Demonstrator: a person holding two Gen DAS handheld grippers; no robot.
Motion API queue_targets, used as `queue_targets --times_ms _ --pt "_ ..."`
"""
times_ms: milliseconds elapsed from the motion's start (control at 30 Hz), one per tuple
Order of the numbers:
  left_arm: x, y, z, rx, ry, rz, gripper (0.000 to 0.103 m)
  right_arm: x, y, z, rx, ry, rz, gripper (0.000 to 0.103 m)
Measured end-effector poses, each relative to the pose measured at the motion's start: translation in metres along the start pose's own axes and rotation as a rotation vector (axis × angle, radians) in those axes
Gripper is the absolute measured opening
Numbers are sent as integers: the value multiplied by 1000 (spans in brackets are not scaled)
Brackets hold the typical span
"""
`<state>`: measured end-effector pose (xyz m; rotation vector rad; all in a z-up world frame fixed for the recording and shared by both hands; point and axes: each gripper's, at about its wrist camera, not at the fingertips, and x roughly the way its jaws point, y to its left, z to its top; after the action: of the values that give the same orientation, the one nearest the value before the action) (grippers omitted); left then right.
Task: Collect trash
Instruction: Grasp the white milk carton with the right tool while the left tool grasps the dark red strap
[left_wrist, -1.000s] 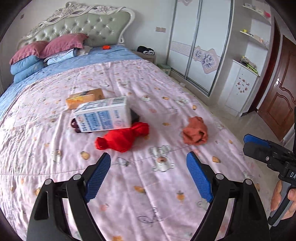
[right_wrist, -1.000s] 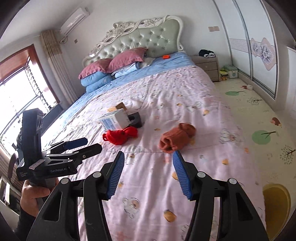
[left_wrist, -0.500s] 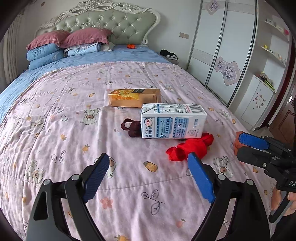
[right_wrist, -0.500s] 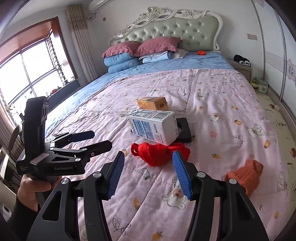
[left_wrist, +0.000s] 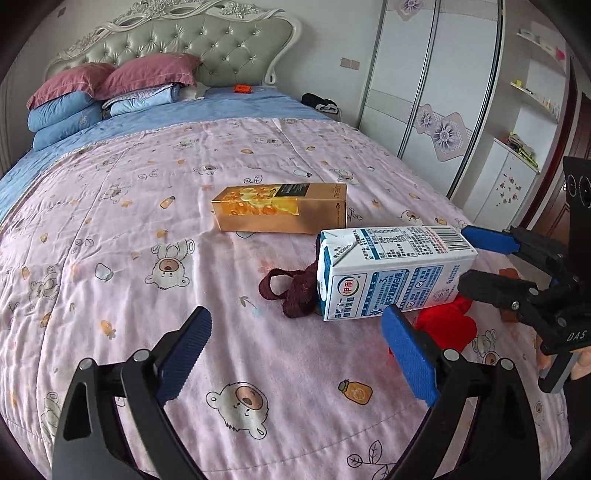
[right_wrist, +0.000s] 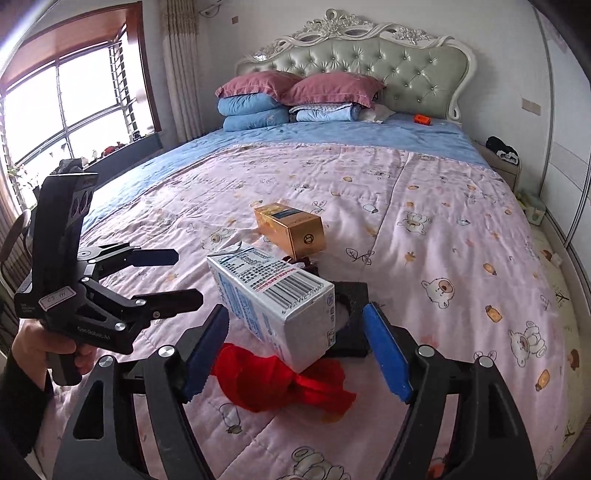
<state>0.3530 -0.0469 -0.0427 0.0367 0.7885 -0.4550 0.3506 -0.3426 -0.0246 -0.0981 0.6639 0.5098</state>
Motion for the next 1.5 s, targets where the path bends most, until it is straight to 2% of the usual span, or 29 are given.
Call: queue_targets --times_ms 133,233,267,333,467,567,767,900,1000,1133,1300,1333,1433,1500 --pt "10 9 -3 -12 21 -5 93 22 -3 6 -13 52 43 75" --pt "12 16 -5 -29 23 -19 93 31 -3 10 -19 58 66 73" --pt "13 17 -5 -33 23 -20 93 32 -3 10 -10 60 90 63" --pt "14 19 -6 -39 25 -25 93 34 0 8 -12 80 131 51" --pt "16 20 -7 -40 29 -23 93 24 16 0 -72 79 119 43" --pt "16 18 -7 -31 29 -14 93 10 16 0 -33 38 141 39" --pt "18 13 -4 -27 15 7 93 -29 -1 6 87 -76 221 37" --pt "24 3 3 13 10 59 94 -48 -11 8 117 -143 203 37" --pt "28 -5 10 33 -7 86 95 -51 -20 7 147 -168 200 38" --pt "37 -17 18 71 -10 71 98 -49 -31 5 179 -175 196 38" --pt "65 -28 26 114 43 75 98 -44 -46 -1 233 -171 186 38" --pt "70 -27 26 104 59 63 97 -43 -48 -2 243 -171 185 38" --pt "80 -22 24 79 98 44 71 -41 -55 -3 265 -176 185 38" --pt "77 -16 23 53 81 31 57 -42 -58 -5 272 -181 184 38"
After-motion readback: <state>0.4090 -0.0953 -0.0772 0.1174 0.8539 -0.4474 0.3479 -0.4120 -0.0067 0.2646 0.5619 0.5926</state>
